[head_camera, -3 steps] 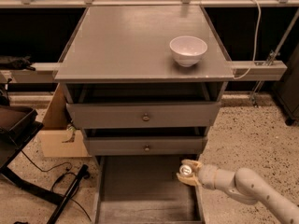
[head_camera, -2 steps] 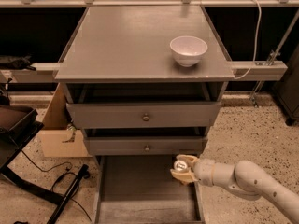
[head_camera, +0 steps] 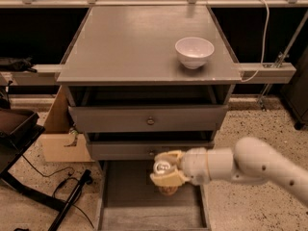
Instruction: Pick orange can from bottom drawer and place on counter
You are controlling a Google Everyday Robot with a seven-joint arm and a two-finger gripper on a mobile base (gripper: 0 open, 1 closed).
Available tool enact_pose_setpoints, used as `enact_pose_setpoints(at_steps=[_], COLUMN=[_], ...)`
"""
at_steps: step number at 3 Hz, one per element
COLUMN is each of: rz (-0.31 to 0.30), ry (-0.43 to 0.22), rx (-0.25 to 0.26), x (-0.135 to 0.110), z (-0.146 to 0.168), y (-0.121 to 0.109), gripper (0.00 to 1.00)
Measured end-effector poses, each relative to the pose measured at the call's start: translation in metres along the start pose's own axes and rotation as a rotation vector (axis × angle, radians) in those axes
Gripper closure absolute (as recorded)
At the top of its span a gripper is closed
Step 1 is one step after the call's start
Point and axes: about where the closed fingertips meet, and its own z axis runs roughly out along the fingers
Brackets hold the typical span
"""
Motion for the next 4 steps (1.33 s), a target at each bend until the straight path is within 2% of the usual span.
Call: enact_pose_setpoints(at_steps=[1, 2, 3, 4], rz=[-0.064, -0.074, -0.087, -0.087], ry=[0.028, 0.041, 0.069, 0.069], rx=[0.000, 0.040, 0.085, 0.085], x=[-0.083, -0.142, -0.187, -0.187], z=[-0.028, -0.043, -0.048, -0.048], y=[0.012, 0.007, -0.006, -0.006], gripper=[1.00, 1.00, 1.00, 1.00])
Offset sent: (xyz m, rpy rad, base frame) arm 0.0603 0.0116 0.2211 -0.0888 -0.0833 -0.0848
